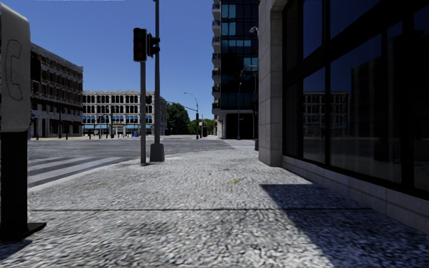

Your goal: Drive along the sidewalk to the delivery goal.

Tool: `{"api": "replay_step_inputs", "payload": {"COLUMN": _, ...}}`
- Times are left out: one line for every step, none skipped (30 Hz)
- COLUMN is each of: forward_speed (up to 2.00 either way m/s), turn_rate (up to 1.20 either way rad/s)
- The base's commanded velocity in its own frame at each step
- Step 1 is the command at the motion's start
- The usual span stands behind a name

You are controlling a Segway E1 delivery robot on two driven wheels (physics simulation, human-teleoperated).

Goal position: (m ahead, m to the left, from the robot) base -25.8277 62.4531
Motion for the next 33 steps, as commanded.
{"api": "replay_step_inputs", "payload": {"forward_speed": 2.00, "turn_rate": 0.30}}
{"api": "replay_step_inputs", "payload": {"forward_speed": 2.00, "turn_rate": 0.31}}
{"api": "replay_step_inputs", "payload": {"forward_speed": 2.00, "turn_rate": 0.31}}
{"api": "replay_step_inputs", "payload": {"forward_speed": 2.00, "turn_rate": 0.31}}
{"api": "replay_step_inputs", "payload": {"forward_speed": 2.00, "turn_rate": 0.34}}
{"api": "replay_step_inputs", "payload": {"forward_speed": 1.99, "turn_rate": 0.40}}
{"api": "replay_step_inputs", "payload": {"forward_speed": 1.99, "turn_rate": 0.44}}
{"api": "replay_step_inputs", "payload": {"forward_speed": 1.99, "turn_rate": 0.44}}
{"api": "replay_step_inputs", "payload": {"forward_speed": 1.98, "turn_rate": 0.50}}
{"api": "replay_step_inputs", "payload": {"forward_speed": 1.94, "turn_rate": 0.54}}
{"api": "replay_step_inputs", "payload": {"forward_speed": 1.93, "turn_rate": 0.56}}
{"api": "replay_step_inputs", "payload": {"forward_speed": 1.93, "turn_rate": 0.56}}
{"api": "replay_step_inputs", "payload": {"forward_speed": 1.93, "turn_rate": 0.57}}
{"api": "replay_step_inputs", "payload": {"forward_speed": 1.88, "turn_rate": 0.65}}
{"api": "replay_step_inputs", "payload": {"forward_speed": 1.86, "turn_rate": 0.69}}
{"api": "replay_step_inputs", "payload": {"forward_speed": 1.85, "turn_rate": 0.72}}
{"api": "replay_step_inputs", "payload": {"forward_speed": 1.85, "turn_rate": 0.73}}
{"api": "replay_step_inputs", "payload": {"forward_speed": 1.85, "turn_rate": 0.76}}
{"api": "replay_step_inputs", "payload": {"forward_speed": 1.85, "turn_rate": 0.76}}
{"api": "replay_step_inputs", "payload": {"forward_speed": 1.85, "turn_rate": 0.76}}
{"api": "replay_step_inputs", "payload": {"forward_speed": 1.85, "turn_rate": 0.76}}
{"api": "replay_step_inputs", "payload": {"forward_speed": 1.84, "turn_rate": 0.76}}
{"api": "replay_step_inputs", "payload": {"forward_speed": 1.84, "turn_rate": 0.76}}
{"api": "replay_step_inputs", "payload": {"forward_speed": 1.84, "turn_rate": 0.76}}
{"api": "replay_step_inputs", "payload": {"forward_speed": 1.84, "turn_rate": 0.76}}
{"api": "replay_step_inputs", "payload": {"forward_speed": 1.84, "turn_rate": 0.76}}
{"api": "replay_step_inputs", "payload": {"forward_speed": 1.84, "turn_rate": 0.76}}
{"api": "replay_step_inputs", "payload": {"forward_speed": 1.84, "turn_rate": 0.76}}
{"api": "replay_step_inputs", "payload": {"forward_speed": 1.84, "turn_rate": 0.76}}
{"api": "replay_step_inputs", "payload": {"forward_speed": 1.84, "turn_rate": 0.76}}
{"api": "replay_step_inputs", "payload": {"forward_speed": 1.84, "turn_rate": 0.76}}
{"api": "replay_step_inputs", "payload": {"forward_speed": 1.84, "turn_rate": 0.76}}
{"api": "replay_step_inputs", "payload": {"forward_speed": 1.84, "turn_rate": 0.76}}
